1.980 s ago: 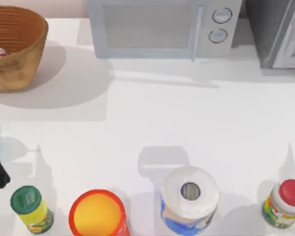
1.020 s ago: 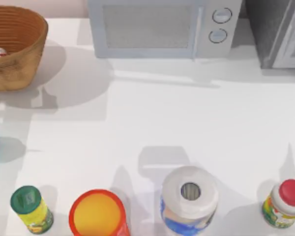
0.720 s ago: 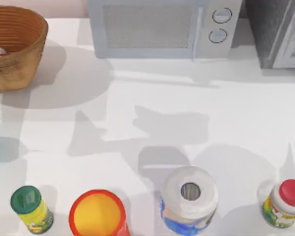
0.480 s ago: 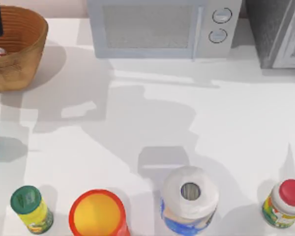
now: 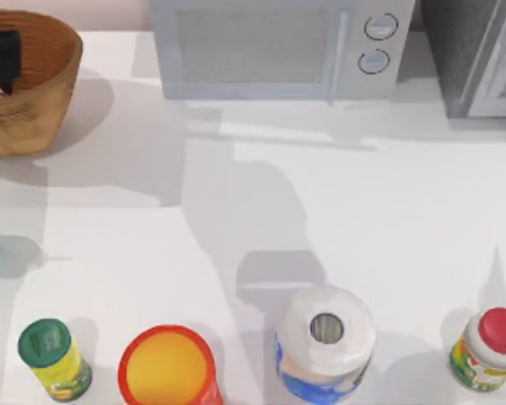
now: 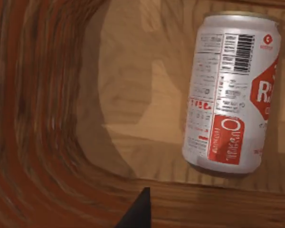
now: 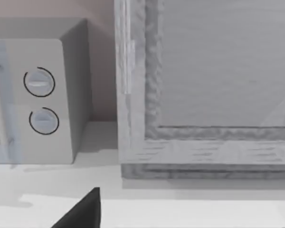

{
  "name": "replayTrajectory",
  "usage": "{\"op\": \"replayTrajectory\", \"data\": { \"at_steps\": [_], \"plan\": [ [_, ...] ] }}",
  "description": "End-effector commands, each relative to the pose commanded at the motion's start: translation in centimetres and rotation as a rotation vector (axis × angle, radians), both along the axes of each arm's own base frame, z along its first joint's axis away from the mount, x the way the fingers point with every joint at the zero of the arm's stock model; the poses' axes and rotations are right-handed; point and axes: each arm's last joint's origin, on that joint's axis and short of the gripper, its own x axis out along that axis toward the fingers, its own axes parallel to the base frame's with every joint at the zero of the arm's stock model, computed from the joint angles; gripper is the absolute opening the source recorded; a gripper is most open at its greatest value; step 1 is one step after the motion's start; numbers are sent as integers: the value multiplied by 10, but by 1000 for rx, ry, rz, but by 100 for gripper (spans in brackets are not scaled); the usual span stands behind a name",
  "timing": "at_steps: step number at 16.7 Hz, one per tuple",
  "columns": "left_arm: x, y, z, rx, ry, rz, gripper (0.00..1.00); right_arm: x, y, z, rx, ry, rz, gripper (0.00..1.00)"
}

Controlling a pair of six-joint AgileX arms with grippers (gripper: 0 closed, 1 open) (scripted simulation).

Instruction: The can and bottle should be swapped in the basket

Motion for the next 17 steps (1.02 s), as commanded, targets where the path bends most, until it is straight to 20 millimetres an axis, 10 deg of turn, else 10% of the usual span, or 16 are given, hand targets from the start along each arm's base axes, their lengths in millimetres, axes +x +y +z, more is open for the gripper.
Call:
{"op": "replayTrajectory", "data": {
  "at_steps": [17],
  "plan": [
    [38,1,-11,-24,27,-124,100,0,0,0,0,0,0,100]
  ]
}}
